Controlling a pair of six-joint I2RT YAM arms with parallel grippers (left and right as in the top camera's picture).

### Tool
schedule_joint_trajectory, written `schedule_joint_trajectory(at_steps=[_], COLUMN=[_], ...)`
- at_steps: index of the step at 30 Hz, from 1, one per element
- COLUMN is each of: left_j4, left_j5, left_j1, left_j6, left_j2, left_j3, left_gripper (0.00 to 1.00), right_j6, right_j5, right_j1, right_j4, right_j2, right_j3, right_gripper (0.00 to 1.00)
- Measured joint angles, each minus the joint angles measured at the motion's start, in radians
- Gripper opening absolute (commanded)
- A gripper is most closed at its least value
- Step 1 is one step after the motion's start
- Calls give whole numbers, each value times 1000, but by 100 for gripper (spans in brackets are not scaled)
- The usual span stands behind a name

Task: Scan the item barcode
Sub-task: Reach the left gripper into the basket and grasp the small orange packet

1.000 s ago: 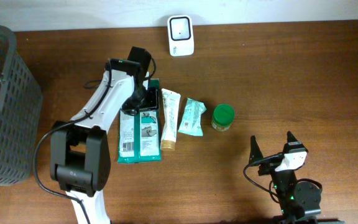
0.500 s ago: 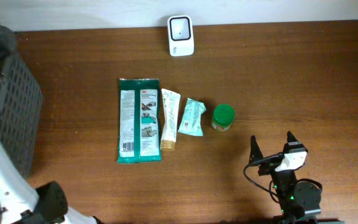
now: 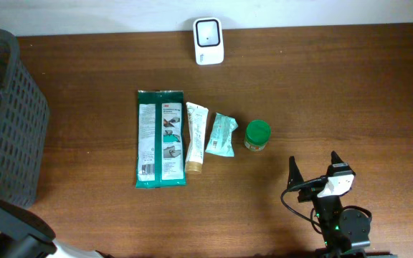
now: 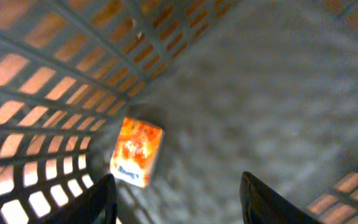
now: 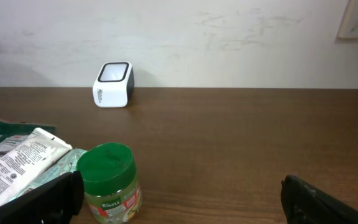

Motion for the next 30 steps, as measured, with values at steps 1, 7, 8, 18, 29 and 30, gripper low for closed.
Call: schedule_joint_trajectory(at_steps=[1,7,8,18,29,30], left_j4=[22,84,95,157,152,155], left_j5=[-4,-114,-126,-167,-175,-168], left_j1=[4,7,8,46,100,100], left_j6=[32,111,114,159,172,175], left_j2=[7,114,125,250,325,327], left_j3=[-33,-73,-73,-74,-73,-73], left_gripper=[61,62,63,59,8,1], right_j6=[0,0,0,0,0,0], right_j5=[0,0,0,0,0,0], right_j1=[0,0,0,0,0,0], right_j4=[0,0,0,0,0,0], right_j2=[0,0,0,0,0,0], right_j3=[0,0,0,0,0,0], right_gripper=[98,98,98,98,98,98])
